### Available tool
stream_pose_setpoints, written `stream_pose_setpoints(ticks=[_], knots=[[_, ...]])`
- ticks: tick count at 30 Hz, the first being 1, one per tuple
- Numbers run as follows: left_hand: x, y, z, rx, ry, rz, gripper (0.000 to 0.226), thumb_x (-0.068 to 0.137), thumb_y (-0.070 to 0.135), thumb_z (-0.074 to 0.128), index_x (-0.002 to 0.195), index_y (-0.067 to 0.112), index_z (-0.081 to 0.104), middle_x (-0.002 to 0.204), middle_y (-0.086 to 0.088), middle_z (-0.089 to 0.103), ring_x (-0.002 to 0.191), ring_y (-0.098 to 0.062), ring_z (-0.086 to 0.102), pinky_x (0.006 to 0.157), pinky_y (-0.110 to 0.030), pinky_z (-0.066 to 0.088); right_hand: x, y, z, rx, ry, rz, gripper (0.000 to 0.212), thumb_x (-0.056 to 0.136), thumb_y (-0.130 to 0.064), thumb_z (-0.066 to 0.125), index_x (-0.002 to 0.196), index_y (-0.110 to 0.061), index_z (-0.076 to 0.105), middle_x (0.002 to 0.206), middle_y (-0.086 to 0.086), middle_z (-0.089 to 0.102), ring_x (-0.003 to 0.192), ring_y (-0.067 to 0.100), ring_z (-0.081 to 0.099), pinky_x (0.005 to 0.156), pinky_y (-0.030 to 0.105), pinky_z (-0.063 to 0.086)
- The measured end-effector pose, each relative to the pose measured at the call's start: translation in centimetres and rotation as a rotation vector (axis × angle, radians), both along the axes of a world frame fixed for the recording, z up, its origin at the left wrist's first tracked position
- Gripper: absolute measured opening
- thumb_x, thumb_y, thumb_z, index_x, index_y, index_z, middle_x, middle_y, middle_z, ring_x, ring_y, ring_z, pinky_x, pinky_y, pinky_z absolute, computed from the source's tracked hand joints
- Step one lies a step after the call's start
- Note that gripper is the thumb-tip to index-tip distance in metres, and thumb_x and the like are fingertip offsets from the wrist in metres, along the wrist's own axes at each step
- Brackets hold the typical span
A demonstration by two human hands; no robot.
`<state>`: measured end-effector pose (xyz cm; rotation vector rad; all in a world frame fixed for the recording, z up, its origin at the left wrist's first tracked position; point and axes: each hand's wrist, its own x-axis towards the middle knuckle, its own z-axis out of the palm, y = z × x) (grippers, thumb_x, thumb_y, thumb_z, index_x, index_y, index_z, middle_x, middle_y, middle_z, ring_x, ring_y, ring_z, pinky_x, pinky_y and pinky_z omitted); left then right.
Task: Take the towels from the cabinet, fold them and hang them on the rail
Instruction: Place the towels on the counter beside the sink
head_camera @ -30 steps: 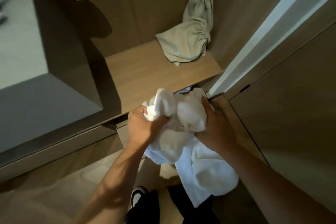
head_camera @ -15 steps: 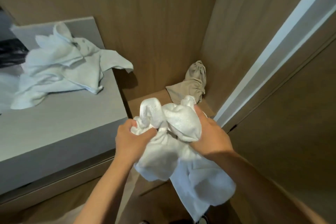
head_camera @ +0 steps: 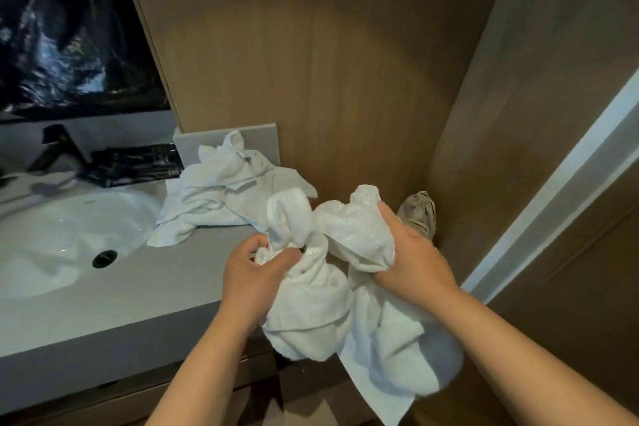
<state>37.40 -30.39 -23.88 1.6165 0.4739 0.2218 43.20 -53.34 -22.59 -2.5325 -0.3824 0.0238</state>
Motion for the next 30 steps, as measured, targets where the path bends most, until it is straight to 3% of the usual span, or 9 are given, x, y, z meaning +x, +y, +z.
stream_pose_setpoints(ticks=[5,9,11,15,22,24,27,28,30], knots=[[1.7,2.2,2.2,0.044,-0.082,0.096,0.031,0.074,0.021,0.081,0.071,0.015,0.052,0.067,0.001,0.047,0.064,-0.013,0.044,0.059,-0.029,0.032,3.5,2.6,2.0,-0.019,-0.022,0.091,0.093,0.078,-0.051,0.063,0.147,-0.056,0.000,0.123,-0.004,0.058,0.112,0.025,0.056,0.083,0.048,0.051],[3.9,4.4,4.6,0.041,-0.125,0.220,0.037,0.067,0.036,0.082,0.072,0.018,0.050,0.075,-0.002,0.051,0.069,-0.018,0.048,0.064,-0.034,0.036,7.0,3.8,4.4,-0.005,-0.049,0.171,0.093,0.076,-0.053,0.060,0.147,-0.056,0.000,0.121,-0.006,0.057,0.108,0.024,0.057,0.080,0.046,0.052],[5.0,5.7,6.2,0.039,-0.136,0.297,0.044,0.058,0.046,0.079,0.076,0.015,0.053,0.080,-0.006,0.057,0.072,-0.021,0.053,0.064,-0.035,0.040,8.9,4.3,5.6,-0.038,-0.070,0.194,0.094,0.080,-0.051,0.062,0.148,-0.053,-0.002,0.122,-0.006,0.054,0.108,0.023,0.056,0.076,0.038,0.047],[6.8,8.5,9.5,0.056,-0.253,0.433,0.039,0.070,0.033,0.077,0.075,0.009,0.047,0.073,-0.006,0.045,0.067,-0.019,0.042,0.062,-0.035,0.032,12.1,5.0,7.2,-0.070,-0.122,0.219,0.097,0.081,-0.055,0.065,0.149,-0.050,-0.004,0.130,-0.002,0.054,0.111,0.022,0.057,0.073,0.033,0.041],[10.0,13.5,14.3,0.146,-0.415,0.636,0.040,0.064,0.043,0.073,0.076,0.012,0.051,0.077,-0.003,0.050,0.069,-0.017,0.044,0.063,-0.035,0.035,15.3,6.3,8.0,-0.099,-0.133,0.246,0.099,0.082,-0.053,0.067,0.150,-0.047,-0.006,0.131,-0.001,0.053,0.110,0.020,0.057,0.074,0.029,0.041],[11.4,14.4,15.4,0.237,-0.378,0.681,0.039,0.062,0.049,0.072,0.069,0.019,0.048,0.084,-0.001,0.047,0.076,-0.017,0.043,0.067,-0.035,0.037,16.1,6.8,7.9,-0.108,-0.130,0.234,0.101,0.082,-0.057,0.066,0.149,-0.049,-0.009,0.134,-0.001,0.051,0.112,0.020,0.057,0.076,0.029,0.042],[14.2,15.2,15.7,0.584,-0.165,0.713,0.029,0.072,0.047,0.073,0.073,0.022,0.059,0.123,0.003,0.038,0.120,-0.018,0.034,0.103,-0.039,0.031,17.3,7.7,7.7,-0.119,-0.127,0.200,0.101,0.082,-0.058,0.065,0.148,-0.050,-0.010,0.135,0.000,0.050,0.114,0.020,0.057,0.078,0.030,0.043],[15.3,15.7,15.4,0.694,-0.145,0.672,0.026,0.074,0.044,0.074,0.072,0.022,0.061,0.128,0.003,0.038,0.127,-0.020,0.032,0.108,-0.043,0.027,17.6,8.1,7.6,-0.126,-0.127,0.188,0.101,0.082,-0.058,0.066,0.149,-0.049,-0.009,0.135,0.000,0.050,0.114,0.020,0.056,0.078,0.029,0.043],[18.0,17.2,14.0,0.831,-0.193,0.526,0.027,0.079,0.035,0.071,0.063,0.021,0.054,0.111,0.001,0.051,0.106,-0.024,0.050,0.095,-0.044,0.040,18.1,9.0,7.5,-0.140,-0.130,0.164,0.100,0.083,-0.057,0.066,0.150,-0.046,-0.008,0.137,-0.001,0.050,0.116,0.019,0.056,0.078,0.027,0.041]])
